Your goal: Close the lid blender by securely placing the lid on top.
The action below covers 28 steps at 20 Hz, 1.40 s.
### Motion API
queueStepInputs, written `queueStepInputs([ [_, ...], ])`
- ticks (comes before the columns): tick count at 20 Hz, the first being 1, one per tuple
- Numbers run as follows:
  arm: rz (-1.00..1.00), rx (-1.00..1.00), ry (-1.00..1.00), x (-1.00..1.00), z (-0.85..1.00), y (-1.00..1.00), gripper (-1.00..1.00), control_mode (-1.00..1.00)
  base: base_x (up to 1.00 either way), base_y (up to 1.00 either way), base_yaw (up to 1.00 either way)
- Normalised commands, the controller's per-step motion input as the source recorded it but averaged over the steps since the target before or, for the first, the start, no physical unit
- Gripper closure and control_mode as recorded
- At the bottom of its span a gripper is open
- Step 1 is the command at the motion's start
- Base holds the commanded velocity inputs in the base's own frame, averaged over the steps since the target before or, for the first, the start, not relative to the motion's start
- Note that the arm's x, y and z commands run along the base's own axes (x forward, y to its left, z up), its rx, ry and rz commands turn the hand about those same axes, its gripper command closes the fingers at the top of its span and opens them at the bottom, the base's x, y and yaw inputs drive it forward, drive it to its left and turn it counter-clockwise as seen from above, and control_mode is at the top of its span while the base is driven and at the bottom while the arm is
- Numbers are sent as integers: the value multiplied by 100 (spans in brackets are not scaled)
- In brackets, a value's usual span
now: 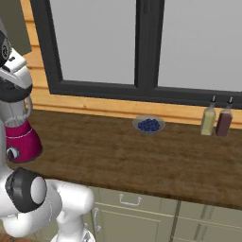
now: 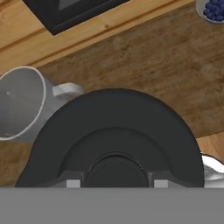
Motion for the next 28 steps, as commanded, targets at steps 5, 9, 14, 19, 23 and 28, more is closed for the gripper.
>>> queueStepInputs([
  [5,0,0,9,41,14,64,100,-100,0,0,0],
  [9,0,0,3,32,1,42,100,-100,0,0,0],
  [14,0,0,2,26,6,29,100,-100,0,0,0],
  [19,2,0,1,15,1,17,100,-100,0,0,0],
  [23,1,-1,7,11,0,30,100,-100,0,0,0],
  [28,2,-2,5,19,0,18,100,-100,0,0,0],
])
